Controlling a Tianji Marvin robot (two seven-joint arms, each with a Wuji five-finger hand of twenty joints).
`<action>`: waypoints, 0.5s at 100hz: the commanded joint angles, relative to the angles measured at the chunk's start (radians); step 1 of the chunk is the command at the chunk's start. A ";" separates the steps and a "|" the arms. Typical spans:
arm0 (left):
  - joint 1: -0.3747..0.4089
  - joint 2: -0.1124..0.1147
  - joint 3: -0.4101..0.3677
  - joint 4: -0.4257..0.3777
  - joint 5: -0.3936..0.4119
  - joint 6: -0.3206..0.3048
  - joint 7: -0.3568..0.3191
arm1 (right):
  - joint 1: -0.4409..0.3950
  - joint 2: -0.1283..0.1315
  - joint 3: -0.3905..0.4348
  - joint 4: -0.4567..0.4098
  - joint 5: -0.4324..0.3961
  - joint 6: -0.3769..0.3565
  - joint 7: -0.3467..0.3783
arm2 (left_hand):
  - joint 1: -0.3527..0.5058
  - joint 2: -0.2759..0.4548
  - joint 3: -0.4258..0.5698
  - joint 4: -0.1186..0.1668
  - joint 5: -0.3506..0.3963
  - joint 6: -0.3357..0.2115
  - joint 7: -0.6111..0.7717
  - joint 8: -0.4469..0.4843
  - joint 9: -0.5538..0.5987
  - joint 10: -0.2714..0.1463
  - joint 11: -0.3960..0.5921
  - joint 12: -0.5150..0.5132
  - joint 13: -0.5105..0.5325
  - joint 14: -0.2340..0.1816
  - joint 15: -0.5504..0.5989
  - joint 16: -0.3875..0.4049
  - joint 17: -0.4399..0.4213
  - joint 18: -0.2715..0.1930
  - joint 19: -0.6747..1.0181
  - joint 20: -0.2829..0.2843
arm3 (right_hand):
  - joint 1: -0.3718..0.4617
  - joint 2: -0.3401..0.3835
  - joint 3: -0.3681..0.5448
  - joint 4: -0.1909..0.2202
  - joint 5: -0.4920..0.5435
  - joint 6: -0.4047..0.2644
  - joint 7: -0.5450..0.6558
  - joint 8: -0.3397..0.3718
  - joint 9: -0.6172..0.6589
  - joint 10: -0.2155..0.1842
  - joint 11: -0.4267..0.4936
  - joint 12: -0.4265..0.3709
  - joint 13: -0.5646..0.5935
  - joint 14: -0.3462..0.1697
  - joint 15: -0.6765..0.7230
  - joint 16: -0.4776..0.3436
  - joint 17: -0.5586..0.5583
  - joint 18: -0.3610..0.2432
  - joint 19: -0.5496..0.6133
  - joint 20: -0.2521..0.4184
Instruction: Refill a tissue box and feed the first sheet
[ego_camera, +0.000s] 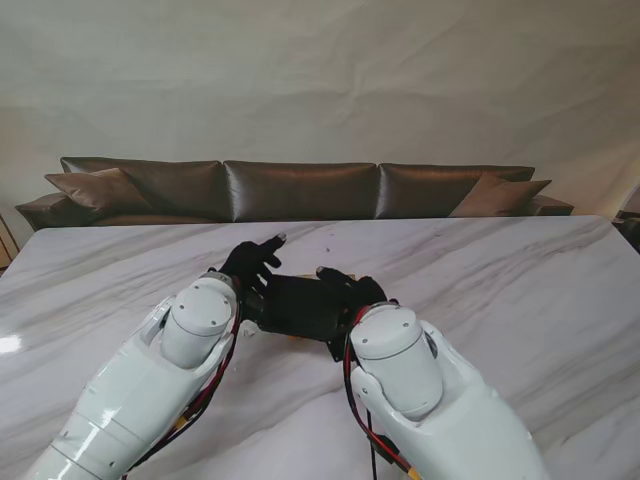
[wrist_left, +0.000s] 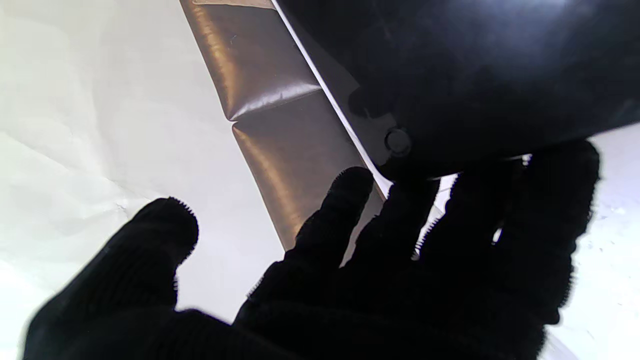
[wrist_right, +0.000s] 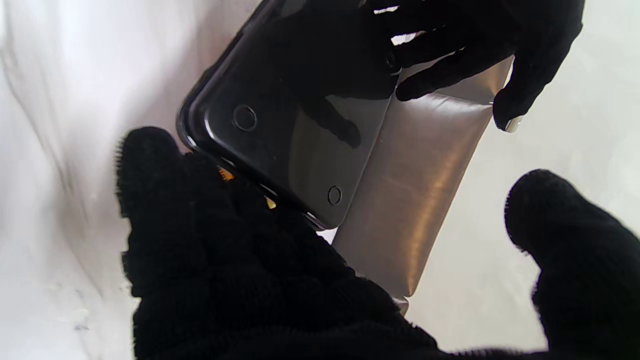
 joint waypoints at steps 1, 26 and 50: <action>-0.014 -0.035 0.023 -0.011 -0.019 -0.023 -0.036 | 0.017 -0.022 -0.020 -0.003 0.076 0.042 -0.021 | 0.011 0.029 -0.028 0.017 0.026 0.027 0.010 0.010 0.043 -0.054 0.096 0.031 0.033 0.001 0.087 0.020 0.071 -0.102 0.109 0.031 | -0.001 0.005 -0.024 0.012 0.073 -0.200 0.087 0.036 0.049 -0.143 0.038 0.006 0.017 -0.090 0.013 0.006 0.016 -0.112 0.034 0.009; -0.039 -0.039 0.036 0.004 -0.023 -0.034 -0.039 | 0.064 0.026 -0.064 -0.004 0.211 0.042 -0.122 | 0.011 0.030 -0.027 0.017 0.027 0.026 0.011 0.010 0.045 -0.055 0.096 0.031 0.034 0.000 0.088 0.020 0.072 -0.103 0.110 0.030 | 0.000 0.006 -0.024 0.012 0.073 -0.203 0.088 0.037 0.048 -0.146 0.037 0.006 0.016 -0.095 0.012 0.005 0.015 -0.113 0.033 0.009; -0.061 -0.043 0.045 0.027 -0.028 -0.047 -0.041 | 0.058 0.006 -0.043 0.016 0.096 0.043 -0.050 | 0.011 0.028 -0.027 0.017 0.029 0.027 0.012 0.011 0.046 -0.054 0.096 0.031 0.035 0.000 0.089 0.020 0.072 -0.098 0.109 0.029 | 0.001 0.004 -0.025 0.012 0.074 -0.220 0.093 0.039 0.055 -0.160 0.032 0.003 0.018 -0.105 0.007 0.003 0.011 -0.117 0.031 0.010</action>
